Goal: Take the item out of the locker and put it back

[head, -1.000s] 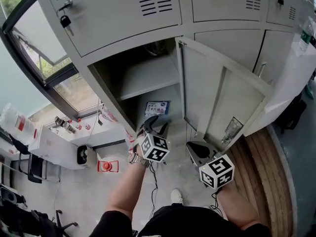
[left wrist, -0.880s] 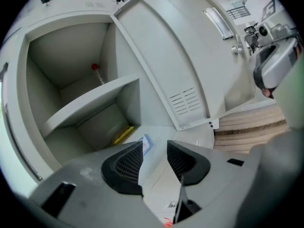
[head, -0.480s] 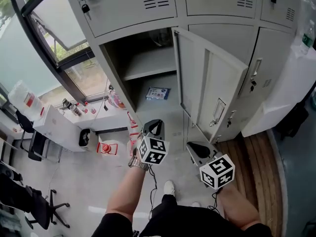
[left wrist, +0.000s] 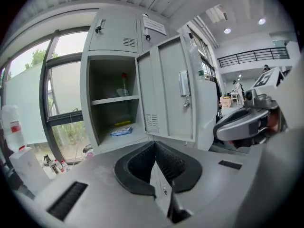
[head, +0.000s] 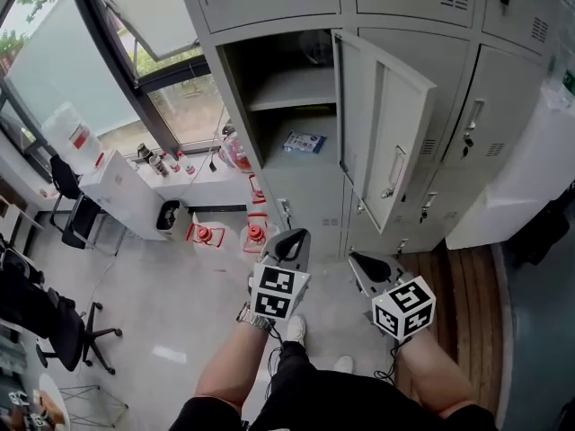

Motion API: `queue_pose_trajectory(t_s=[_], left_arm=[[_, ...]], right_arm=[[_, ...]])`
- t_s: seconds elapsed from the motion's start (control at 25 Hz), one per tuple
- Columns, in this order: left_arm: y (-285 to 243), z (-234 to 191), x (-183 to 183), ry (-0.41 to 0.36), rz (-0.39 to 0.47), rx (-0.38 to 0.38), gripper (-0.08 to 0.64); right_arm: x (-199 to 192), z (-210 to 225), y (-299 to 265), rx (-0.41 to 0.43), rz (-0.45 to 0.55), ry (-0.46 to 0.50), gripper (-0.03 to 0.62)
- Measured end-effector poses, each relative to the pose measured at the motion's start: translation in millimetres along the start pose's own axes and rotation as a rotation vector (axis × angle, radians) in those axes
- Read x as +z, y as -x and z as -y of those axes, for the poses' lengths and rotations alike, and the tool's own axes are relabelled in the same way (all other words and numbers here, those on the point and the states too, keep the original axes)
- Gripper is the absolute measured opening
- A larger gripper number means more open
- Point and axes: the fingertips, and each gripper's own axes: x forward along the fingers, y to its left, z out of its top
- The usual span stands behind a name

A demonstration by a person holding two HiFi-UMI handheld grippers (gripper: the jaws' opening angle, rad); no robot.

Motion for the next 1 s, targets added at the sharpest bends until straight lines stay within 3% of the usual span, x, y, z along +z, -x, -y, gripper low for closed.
queue_pose_trajectory(t_s=[0.44,0.68,1.0], left_arm=[[56,8,-16,0.089,0.027,-0.026,0.017],[83,-9,-32,0.103,0.030,-0.044,0.017],[102,-24,-37,0.108,0.069,-0.123,0.017]], right_arm=[[0,-31,-15,0.037,0.016,-0.012,0.052],[-2,-57,-35,0.018,0.019,-0.032,0.052],[0,-81,-48,-0.047,0.014,-0.025,0.052]])
